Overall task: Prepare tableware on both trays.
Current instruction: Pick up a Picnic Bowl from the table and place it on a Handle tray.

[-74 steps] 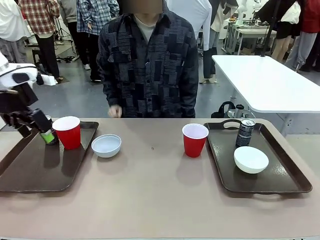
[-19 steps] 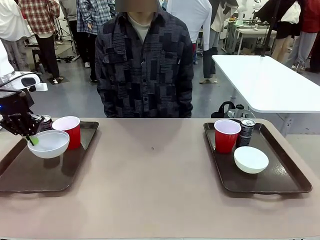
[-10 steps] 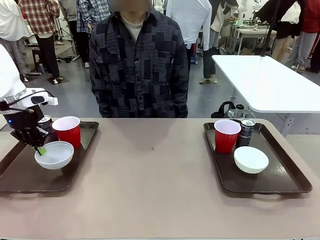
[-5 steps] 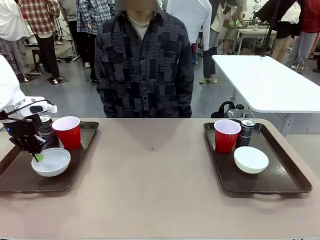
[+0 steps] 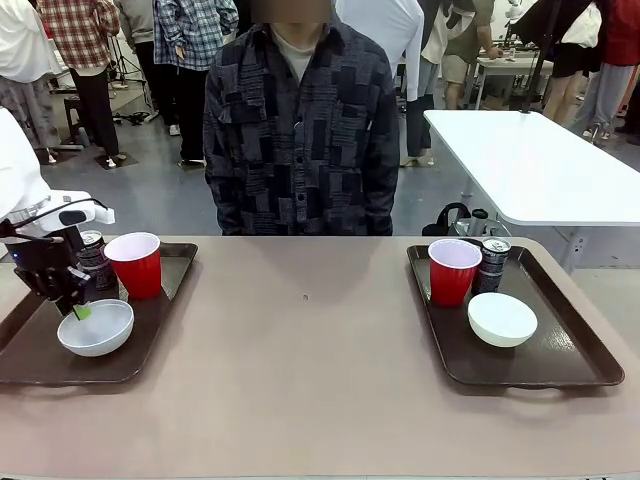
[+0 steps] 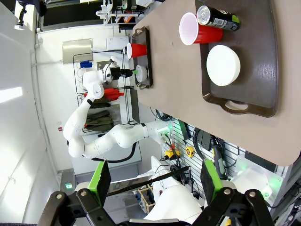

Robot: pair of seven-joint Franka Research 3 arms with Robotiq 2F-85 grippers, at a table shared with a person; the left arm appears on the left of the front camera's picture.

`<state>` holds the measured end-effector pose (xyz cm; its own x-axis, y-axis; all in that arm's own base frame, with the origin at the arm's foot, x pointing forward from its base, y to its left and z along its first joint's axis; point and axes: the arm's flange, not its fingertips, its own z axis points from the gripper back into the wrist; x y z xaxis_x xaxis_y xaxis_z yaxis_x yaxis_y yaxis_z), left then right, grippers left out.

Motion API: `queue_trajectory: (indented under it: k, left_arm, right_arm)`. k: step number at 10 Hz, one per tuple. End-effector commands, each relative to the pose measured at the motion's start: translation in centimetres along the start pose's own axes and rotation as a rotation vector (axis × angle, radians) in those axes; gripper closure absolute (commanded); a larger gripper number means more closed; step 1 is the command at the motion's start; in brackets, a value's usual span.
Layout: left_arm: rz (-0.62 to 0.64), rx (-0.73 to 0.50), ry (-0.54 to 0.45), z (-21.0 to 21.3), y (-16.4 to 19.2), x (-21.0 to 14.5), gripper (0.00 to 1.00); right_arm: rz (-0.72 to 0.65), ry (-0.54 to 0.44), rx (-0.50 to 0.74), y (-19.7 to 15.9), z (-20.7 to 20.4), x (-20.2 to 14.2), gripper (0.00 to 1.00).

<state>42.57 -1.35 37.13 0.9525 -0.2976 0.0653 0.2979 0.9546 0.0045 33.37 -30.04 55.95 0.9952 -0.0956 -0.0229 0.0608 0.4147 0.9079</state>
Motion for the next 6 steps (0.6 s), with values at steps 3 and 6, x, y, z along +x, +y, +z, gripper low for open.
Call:
queue_trajectory:
  k: [3, 6]
  left_arm:
    - [0.006, -0.005, -0.018, 5.2, -0.3, -0.9, 0.2]
    - [0.033, 0.002, -0.038, 8.3, -0.6, -0.6, 0.0]
  right_arm:
    - [0.005, -0.005, -0.017, -0.2, -0.4, -0.3, 0.0]
    - [0.005, -0.005, -0.017, -0.2, -0.4, -0.3, 0.0]
